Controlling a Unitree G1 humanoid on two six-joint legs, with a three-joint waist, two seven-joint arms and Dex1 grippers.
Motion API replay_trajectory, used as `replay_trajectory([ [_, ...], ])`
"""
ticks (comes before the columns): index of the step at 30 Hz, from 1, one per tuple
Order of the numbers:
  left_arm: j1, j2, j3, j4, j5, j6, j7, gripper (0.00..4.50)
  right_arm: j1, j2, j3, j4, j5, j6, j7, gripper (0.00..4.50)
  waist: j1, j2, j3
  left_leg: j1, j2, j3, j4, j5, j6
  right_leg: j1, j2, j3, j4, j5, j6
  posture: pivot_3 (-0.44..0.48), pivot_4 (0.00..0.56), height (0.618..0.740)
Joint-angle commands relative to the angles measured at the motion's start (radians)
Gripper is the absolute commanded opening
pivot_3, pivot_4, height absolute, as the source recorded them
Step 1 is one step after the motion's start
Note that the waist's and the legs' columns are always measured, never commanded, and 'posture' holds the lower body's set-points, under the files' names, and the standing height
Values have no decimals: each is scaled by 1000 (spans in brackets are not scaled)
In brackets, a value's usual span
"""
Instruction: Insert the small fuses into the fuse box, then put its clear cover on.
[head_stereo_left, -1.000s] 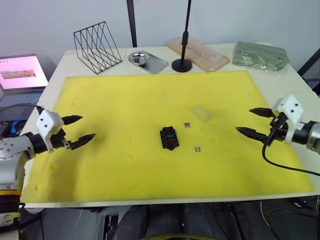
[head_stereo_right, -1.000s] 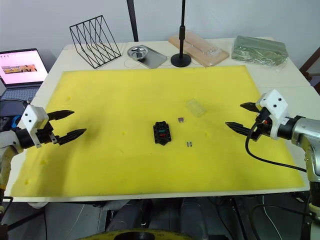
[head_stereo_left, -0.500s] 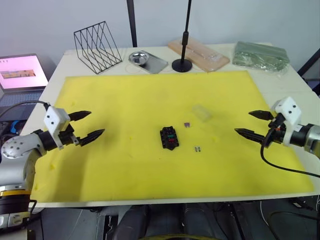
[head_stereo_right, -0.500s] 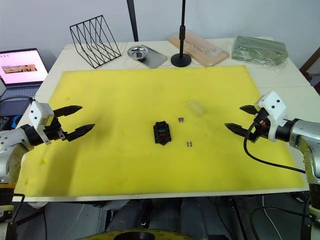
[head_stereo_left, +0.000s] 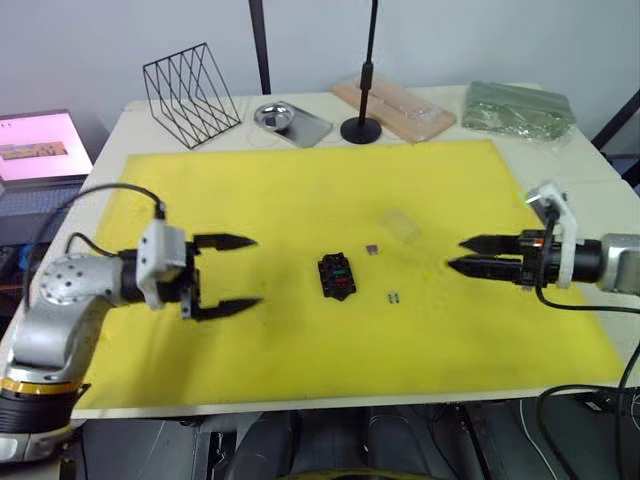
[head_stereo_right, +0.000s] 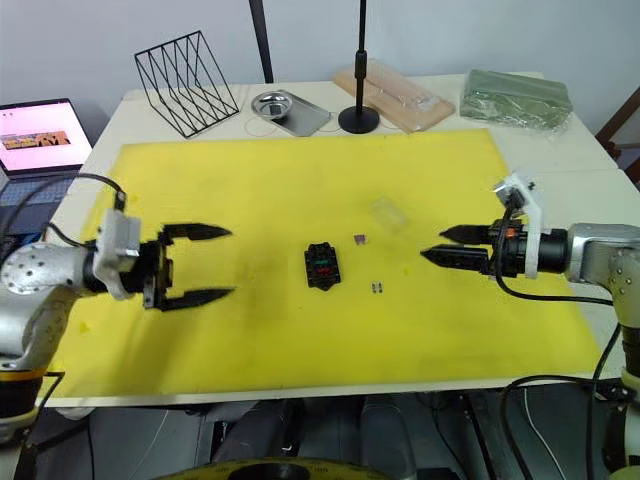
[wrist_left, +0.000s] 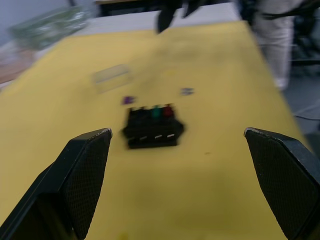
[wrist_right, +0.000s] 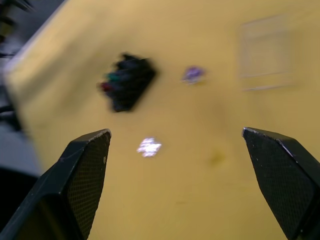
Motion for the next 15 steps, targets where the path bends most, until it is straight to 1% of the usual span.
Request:
replay_trajectory([
  [1, 18, -5, -19, -56, 1, -59, -36, 4500, -50, -19, 47, 11, 51, 63, 42, 4463, 0, 0, 0, 0, 0, 0, 0, 0, 0, 0, 0, 0, 0, 0, 0, 0, 150, 740],
  [6, 21, -38, -49, -57, 14, -91, -21, 4500, -123, 9, 146, 79, 37, 81, 60, 4463, 1, 0, 0, -1, 0, 2, 1, 0, 0, 0, 0, 0, 0, 0, 0, 0, 150, 740],
  [7, 24, -46, -55, -61, 12, -93, -19, 4500, -139, 13, 174, 96, 31, 80, 69, 4056, 1, 0, 0, 0, 0, 2, 1, 0, 0, 0, 0, 0, 0, 0, 0, 0, 150, 740],
  [9, 29, -53, -62, -67, 9, -95, -16, 4500, -161, 18, 210, 121, 22, 77, 80, 3545, 1, 0, 0, 0, 0, 2, 1, 0, 0, 0, 0, 0, 0, 0, 0, 0, 150, 740],
  [11, 33, -57, -67, -68, 11, -99, -14, 4500, -178, 19, 245, 143, 1, 61, 84, 2851, 1, 0, 0, 0, 0, 2, 1, 0, 0, 0, 0, 0, 0, 0, 0, 0, 150, 740],
  [15, 40, -67, -82, -69, 15, -107, -11, 4500, -210, 21, 322, 180, -20, 52, 137, 2851, 1, 0, 0, 0, 0, 2, 1, 0, 0, 0, 0, 0, 0, 0, 0, 0, 150, 740],
])
